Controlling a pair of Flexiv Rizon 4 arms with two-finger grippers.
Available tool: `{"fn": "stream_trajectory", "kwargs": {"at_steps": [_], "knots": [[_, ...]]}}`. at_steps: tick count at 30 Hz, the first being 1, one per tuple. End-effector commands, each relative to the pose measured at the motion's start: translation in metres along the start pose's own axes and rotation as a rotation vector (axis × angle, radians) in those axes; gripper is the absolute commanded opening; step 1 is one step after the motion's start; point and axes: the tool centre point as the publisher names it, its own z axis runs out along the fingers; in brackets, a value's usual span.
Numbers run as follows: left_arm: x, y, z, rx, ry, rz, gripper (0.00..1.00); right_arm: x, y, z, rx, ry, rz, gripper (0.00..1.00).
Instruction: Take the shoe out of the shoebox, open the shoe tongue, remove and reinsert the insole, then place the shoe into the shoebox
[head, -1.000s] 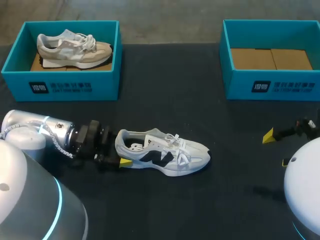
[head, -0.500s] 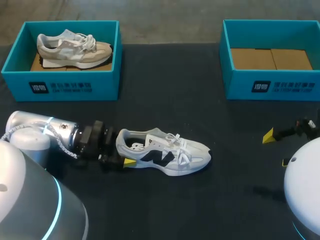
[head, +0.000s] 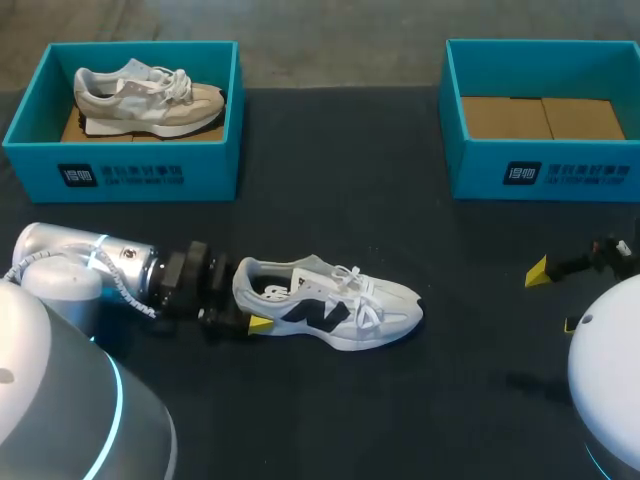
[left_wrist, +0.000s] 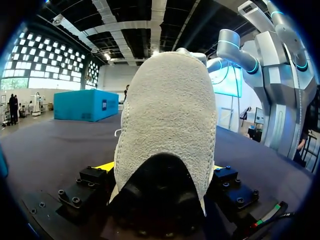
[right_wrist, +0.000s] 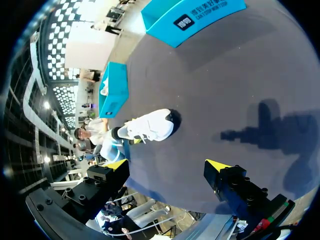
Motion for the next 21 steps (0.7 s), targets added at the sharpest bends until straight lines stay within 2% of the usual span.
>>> {"fn": "stream_trajectory", "kwargs": {"at_steps": [1, 15, 21], "knots": [[-0.004, 0.003, -0.001, 0.004, -0.003, -0.003, 0.00, 0.000, -0.011, -0.007, -0.016, -0.001, 0.001, 1.00], [-0.004, 0.003, -0.001, 0.004, -0.003, -0.003, 0.00, 0.000, -0.011, -0.007, -0.016, -0.001, 0.001, 1.00], [-0.004, 0.003, -0.001, 0.004, -0.003, -0.003, 0.00, 0.027, -0.010, -0.011, -0.028, -0.117, -0.047, 1.00]]}}
